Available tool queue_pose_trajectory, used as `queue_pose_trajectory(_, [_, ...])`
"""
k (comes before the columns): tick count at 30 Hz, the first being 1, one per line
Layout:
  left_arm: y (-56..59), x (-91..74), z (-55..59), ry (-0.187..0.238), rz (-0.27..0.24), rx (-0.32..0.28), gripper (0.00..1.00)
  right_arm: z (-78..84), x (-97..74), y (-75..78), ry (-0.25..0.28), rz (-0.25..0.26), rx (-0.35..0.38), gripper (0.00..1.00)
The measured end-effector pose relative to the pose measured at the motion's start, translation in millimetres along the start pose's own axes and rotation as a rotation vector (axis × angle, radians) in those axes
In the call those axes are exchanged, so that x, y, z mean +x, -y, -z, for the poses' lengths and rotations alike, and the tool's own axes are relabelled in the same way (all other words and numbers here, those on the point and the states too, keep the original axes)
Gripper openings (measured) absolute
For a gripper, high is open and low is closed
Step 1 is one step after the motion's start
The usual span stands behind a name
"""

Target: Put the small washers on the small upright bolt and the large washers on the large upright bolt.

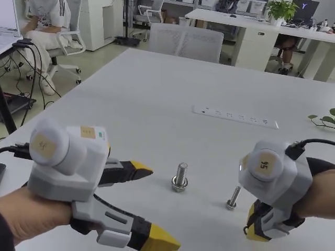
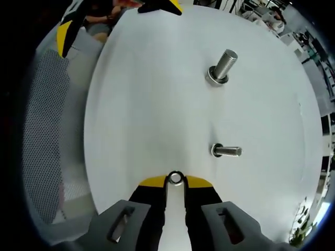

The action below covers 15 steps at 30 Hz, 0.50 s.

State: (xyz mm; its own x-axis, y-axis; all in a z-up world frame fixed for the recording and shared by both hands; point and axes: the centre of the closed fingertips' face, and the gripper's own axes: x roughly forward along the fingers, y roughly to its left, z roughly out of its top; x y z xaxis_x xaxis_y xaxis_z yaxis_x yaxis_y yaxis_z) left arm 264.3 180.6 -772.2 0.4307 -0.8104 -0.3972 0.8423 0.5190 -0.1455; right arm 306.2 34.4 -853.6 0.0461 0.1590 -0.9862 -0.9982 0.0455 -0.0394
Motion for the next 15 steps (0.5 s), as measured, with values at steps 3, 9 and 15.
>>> queue_pose_trajectory(3, [0.0, 1.5, 0.5, -0.002, 0.004, -0.002, 0.88, 2.6, -4.4, 3.7, -0.001, 0.007, 0.006, 0.13])
queue_pose_trajectory(9, [1.0, 4.7, 2.0, -0.010, 0.014, -0.004, 0.88, 3.3, -16.0, 13.8, 0.008, 0.025, 0.017, 0.13])
queue_pose_trajectory(15, [1.1, 6.4, 2.7, -0.014, 0.018, -0.007, 0.88, -1.6, -29.0, 26.0, 0.018, 0.051, 0.012, 0.13])
